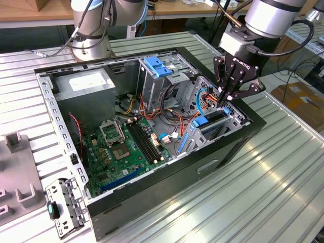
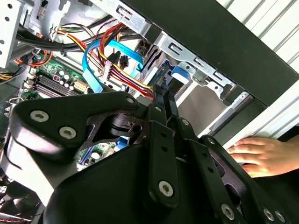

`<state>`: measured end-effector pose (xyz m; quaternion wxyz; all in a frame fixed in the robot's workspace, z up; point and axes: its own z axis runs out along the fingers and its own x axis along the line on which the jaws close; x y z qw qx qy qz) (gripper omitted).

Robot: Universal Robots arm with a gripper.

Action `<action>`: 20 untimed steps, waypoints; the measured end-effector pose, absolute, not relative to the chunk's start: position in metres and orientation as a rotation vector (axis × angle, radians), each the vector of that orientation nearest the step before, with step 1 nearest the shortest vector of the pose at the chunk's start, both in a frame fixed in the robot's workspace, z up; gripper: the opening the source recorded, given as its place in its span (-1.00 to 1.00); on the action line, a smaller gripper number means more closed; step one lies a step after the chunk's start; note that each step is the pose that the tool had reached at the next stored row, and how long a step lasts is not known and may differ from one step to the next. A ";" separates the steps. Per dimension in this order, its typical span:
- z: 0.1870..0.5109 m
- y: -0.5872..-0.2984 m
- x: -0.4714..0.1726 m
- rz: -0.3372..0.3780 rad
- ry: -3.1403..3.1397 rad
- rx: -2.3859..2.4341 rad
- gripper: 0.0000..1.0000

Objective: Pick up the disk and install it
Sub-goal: 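Insert the first disk wire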

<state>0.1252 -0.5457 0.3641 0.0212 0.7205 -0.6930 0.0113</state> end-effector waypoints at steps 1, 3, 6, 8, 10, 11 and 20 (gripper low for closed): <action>0.364 -0.546 0.125 0.035 -2.148 2.234 -0.67; 0.364 -0.546 0.125 0.035 -2.148 2.234 -0.67; 0.364 -0.546 0.125 0.035 -2.148 2.234 -0.67; 0.364 -0.547 0.125 0.035 -2.148 2.234 -0.67; 0.364 -0.548 0.125 0.035 -2.148 2.234 -0.67; 0.364 -0.548 0.125 0.035 -2.148 2.234 -0.67; 0.350 -0.548 0.122 0.036 -2.151 2.232 -0.67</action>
